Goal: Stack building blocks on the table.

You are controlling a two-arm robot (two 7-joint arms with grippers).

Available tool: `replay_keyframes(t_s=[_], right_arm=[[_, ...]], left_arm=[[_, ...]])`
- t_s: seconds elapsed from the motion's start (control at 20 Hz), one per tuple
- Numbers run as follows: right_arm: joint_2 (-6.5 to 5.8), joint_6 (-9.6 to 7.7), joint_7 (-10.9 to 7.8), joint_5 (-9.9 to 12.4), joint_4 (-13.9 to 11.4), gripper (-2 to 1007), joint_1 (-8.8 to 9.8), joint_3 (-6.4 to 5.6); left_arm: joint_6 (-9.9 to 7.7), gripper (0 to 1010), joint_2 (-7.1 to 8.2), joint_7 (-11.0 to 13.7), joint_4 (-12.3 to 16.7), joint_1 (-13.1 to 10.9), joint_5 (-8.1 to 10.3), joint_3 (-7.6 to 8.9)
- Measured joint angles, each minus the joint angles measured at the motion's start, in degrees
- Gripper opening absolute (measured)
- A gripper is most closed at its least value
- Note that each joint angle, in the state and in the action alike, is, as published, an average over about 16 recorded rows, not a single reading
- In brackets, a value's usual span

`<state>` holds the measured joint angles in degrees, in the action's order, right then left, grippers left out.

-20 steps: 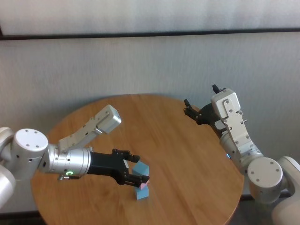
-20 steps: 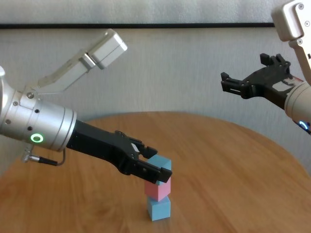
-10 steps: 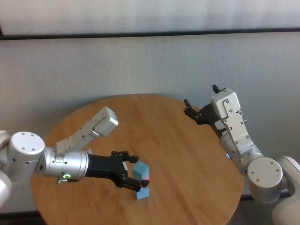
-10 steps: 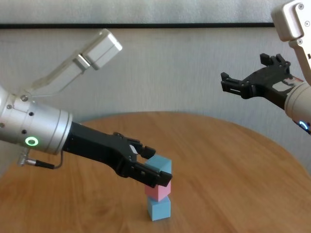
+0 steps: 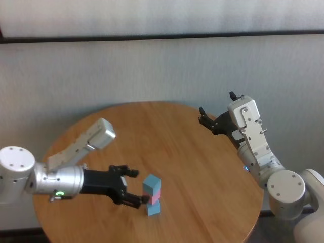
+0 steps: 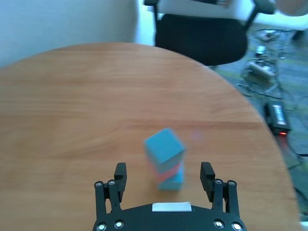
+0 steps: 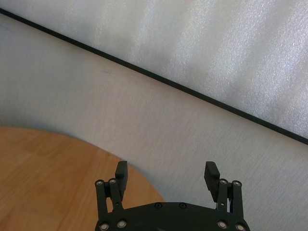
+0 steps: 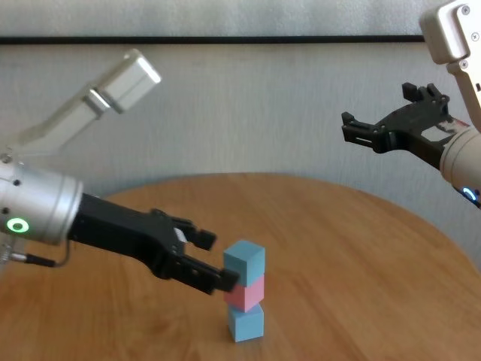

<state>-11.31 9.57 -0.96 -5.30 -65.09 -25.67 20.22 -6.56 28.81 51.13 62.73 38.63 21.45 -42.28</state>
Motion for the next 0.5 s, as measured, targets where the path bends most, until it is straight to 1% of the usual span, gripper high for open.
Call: replay_keyframes(t_s=[0.15, 0.25, 0.35, 0.5], right_arm=[[0.0, 0.0, 0.0, 0.0, 0.0, 1005, 0.0, 0.0], [0.0, 0.0, 0.0, 0.0, 0.0, 1005, 0.0, 0.0], [0.0, 0.0, 0.0, 0.0, 0.0, 1005, 0.0, 0.0], [0.0, 0.0, 0.0, 0.0, 0.0, 1005, 0.0, 0.0]], left_arm=[[0.7, 1002, 0.87, -2.3, -0.1, -0.5, 0.03, 1.06], [1.54, 1002, 1.4, -5.0, 0.3, -1.2, 0.05, 2.34], [2.82, 1002, 1.79, -8.3, 0.9, -2.2, 0.0, 3.96], [5.46, 1002, 1.97, -14.5, 2.2, -4.4, -0.23, 6.85]])
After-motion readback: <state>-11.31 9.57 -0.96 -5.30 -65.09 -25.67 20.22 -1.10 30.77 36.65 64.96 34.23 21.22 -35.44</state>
